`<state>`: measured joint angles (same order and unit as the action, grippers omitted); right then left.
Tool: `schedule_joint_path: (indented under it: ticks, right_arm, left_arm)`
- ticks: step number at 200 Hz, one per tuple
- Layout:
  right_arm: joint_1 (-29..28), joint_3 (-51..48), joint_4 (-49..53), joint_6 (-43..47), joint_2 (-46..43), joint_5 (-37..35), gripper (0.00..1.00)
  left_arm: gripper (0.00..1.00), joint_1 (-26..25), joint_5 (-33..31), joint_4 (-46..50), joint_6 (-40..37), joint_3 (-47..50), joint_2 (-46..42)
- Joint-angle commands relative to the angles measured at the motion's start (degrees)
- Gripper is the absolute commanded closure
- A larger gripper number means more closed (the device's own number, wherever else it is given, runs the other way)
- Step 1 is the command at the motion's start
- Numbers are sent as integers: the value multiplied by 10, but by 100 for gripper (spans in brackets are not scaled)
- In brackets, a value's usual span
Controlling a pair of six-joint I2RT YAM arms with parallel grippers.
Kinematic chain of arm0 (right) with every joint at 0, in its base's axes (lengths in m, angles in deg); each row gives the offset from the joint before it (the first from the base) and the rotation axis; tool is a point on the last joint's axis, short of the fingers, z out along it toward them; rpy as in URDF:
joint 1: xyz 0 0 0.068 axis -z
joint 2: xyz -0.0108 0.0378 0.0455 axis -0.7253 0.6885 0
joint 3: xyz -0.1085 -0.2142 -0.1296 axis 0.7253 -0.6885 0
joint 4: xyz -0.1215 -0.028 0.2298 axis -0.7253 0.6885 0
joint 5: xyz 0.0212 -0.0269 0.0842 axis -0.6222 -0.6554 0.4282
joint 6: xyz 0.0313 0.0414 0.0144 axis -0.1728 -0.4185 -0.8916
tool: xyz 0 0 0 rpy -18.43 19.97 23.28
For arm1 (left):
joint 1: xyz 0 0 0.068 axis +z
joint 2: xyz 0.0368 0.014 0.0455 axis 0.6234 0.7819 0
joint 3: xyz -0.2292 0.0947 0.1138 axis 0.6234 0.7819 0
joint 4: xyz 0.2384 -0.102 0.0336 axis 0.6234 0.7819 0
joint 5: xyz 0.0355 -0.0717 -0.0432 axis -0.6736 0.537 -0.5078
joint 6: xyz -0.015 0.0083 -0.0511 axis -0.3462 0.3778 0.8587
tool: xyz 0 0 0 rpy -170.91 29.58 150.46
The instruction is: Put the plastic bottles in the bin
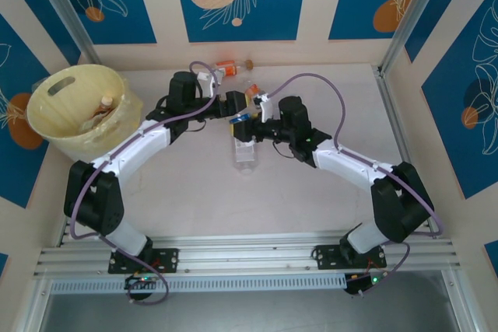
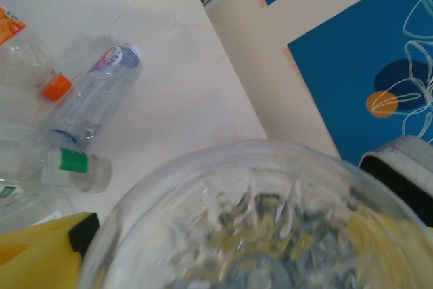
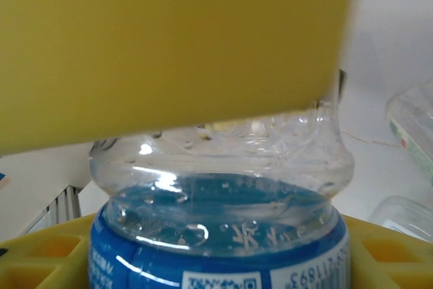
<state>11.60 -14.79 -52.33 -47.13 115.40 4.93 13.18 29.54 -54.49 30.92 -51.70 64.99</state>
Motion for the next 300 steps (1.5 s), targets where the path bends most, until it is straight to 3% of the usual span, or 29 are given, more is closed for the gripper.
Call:
schedule_joint_path:
  ticks: [1,28,52,145,178,218,261,300]
  right_arm:
    - [-12,29,-28,1,3,32,44]
    - [-20,26,-33,7,-3,37,42]
    - [-19,25,-32,3,-5,40,39]
    - [3,-33,24,57,-93,30,0]
    - [12,-63,47,78,-141,-20,0]
    - [21,-98,65,60,-181,-207,1]
    - [45,-118,49,18,-180,-230,0]
    - [51,-109,45,12,-177,-222,1]
  left_arm:
    - [20,-7,8,-33,4,9,-7]
    - [38,-7,0,-36,1,18,-15]
    - [46,-7,-10,-34,-6,22,-23]
    - [55,1,-35,-3,-13,17,-30]
    - [56,6,-38,5,-16,12,-27]
    - [55,19,-91,66,-52,-3,-45]
    - [55,38,-128,138,-92,-39,-63]
    - [54,64,-179,218,-179,-123,-107]
